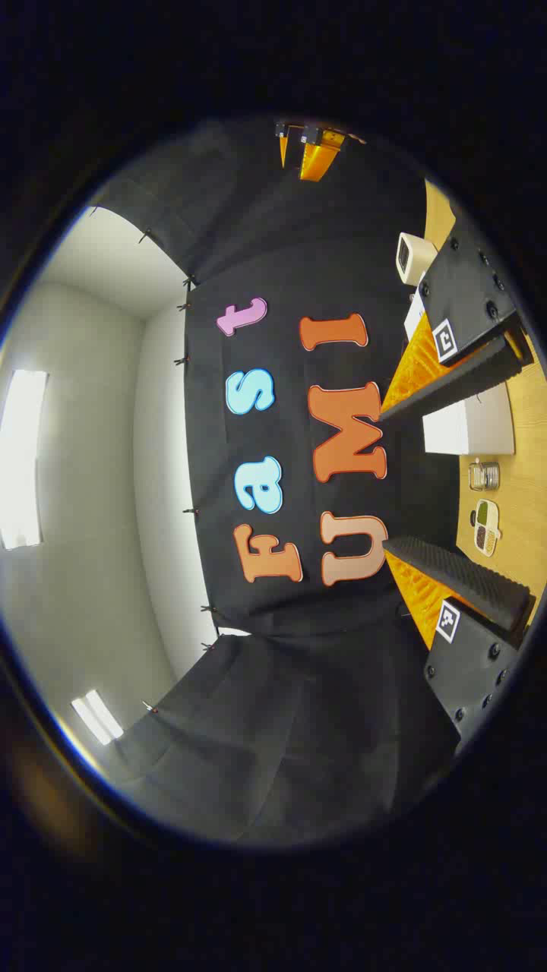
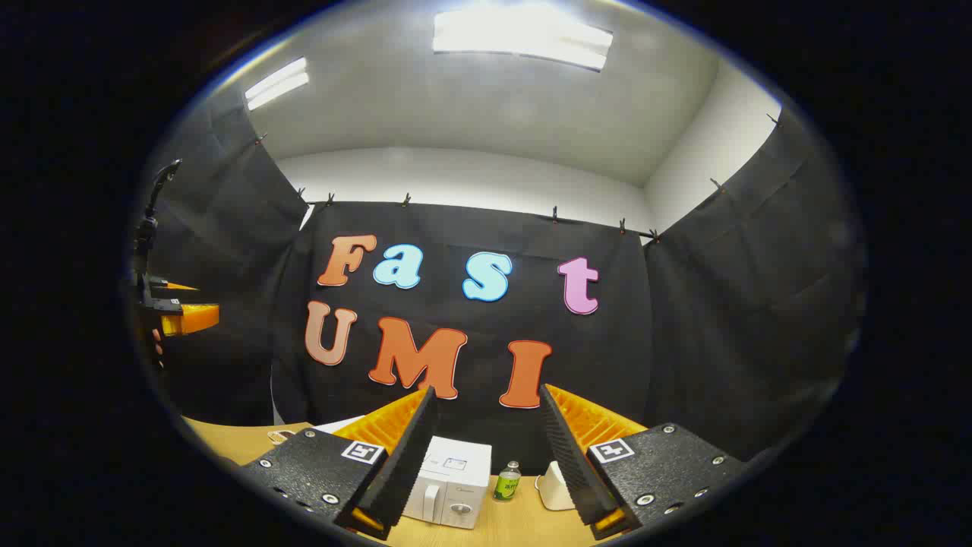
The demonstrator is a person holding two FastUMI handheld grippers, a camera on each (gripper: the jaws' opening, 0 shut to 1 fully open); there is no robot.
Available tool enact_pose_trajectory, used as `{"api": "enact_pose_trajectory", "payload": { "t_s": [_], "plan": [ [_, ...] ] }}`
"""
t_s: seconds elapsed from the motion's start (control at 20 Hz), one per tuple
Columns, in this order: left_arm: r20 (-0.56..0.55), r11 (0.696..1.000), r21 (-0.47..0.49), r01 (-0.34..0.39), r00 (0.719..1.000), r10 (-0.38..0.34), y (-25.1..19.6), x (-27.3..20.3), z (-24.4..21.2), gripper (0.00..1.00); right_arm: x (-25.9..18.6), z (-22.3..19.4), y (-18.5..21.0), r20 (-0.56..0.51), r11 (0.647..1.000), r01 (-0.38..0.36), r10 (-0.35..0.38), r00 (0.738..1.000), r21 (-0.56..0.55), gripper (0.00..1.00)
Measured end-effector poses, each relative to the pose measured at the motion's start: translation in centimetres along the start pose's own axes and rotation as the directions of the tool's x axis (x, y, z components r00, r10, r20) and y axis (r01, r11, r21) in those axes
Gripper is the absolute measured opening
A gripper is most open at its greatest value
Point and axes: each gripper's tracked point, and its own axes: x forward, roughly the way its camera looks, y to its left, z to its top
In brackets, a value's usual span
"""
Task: Open the microwave oven with the left hand, put the food in, and close the microwave oven.
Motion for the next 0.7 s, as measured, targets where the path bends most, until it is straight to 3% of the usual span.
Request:
{"api": "enact_pose_trajectory", "payload": {
  "t_s": [0.15, 0.2, 0.25, 0.45, 0.55, 0.65, 0.7],
  "plan": [
    [0.007, 1.000, 0.004, -0.019, 1.000, 0.019, 0.3, -0.2, 0.3, 1.00, -0.1, 0.2, -0.1, -0.009, 1.000, -0.006, 0.006, 1.000, 0.021, 0.83],
    [0.004, 1.000, -0.003, -0.024, 1.000, 0.024, 0.5, -0.1, 0.2, 0.93, 0.0, 0.1, -0.2, -0.014, 1.000, -0.003, 0.003, 1.000, 0.020, 0.83],
    [-0.003, 1.000, -0.007, -0.028, 1.000, 0.028, 0.6, 0.0, 0.0, 0.93, 0.0, 0.2, -0.3, -0.015, 1.000, -0.004, 0.004, 1.000, 0.019, 0.84],
    [-0.033, 1.000, -0.022, -0.016, 0.999, 0.015, 0.0, 0.5, -0.9, 1.00, -0.1, 0.1, -0.2, -0.016, 1.000, -0.013, 0.013, 1.000, 0.007, 0.93],
    [-0.041, 0.999, -0.028, -0.014, 0.999, 0.013, 0.1, 0.7, -1.2, 1.00, 0.0, 0.2, -0.2, -0.013, 1.000, -0.012, 0.012, 1.000, 0.000, 0.94],
    [-0.046, 0.999, -0.032, -0.010, 0.999, 0.009, -0.1, 0.9, -1.3, 0.94, 0.1, 0.0, 0.0, -0.019, 1.000, -0.016, 0.016, 1.000, -0.001, 0.96],
    [-0.047, 0.999, -0.031, -0.010, 0.999, 0.008, -0.1, 0.9, -1.4, 0.98, 0.1, -0.2, 0.1, -0.023, 1.000, -0.018, 0.018, 1.000, -0.002, 0.94]
  ]
}}
